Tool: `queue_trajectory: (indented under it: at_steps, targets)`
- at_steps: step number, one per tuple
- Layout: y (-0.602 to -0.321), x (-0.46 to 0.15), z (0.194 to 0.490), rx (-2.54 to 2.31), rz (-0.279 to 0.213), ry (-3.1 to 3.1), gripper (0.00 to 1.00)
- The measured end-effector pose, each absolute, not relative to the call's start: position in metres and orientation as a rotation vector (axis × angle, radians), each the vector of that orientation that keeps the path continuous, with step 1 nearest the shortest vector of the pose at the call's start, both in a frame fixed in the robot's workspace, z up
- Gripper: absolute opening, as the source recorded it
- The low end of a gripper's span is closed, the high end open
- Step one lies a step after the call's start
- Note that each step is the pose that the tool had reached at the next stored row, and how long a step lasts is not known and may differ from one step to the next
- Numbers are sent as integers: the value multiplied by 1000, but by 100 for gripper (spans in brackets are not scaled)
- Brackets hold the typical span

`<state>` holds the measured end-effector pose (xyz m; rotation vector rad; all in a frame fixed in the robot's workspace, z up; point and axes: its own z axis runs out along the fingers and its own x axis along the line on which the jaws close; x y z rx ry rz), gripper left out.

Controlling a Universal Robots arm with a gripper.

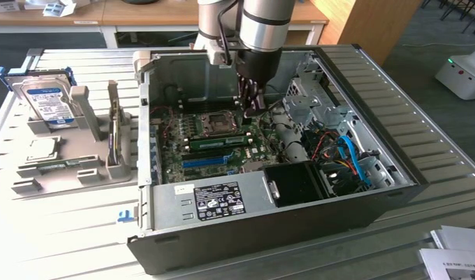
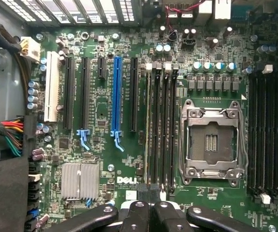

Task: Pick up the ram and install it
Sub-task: 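Press down the ram until it locks into place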

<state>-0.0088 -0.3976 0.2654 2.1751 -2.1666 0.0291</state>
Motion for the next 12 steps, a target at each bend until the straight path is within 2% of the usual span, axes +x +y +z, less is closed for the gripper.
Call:
queue_trajectory:
  at_steps: [12]
  targets:
    - [-398,-9,253,2175,29,-2167,10]
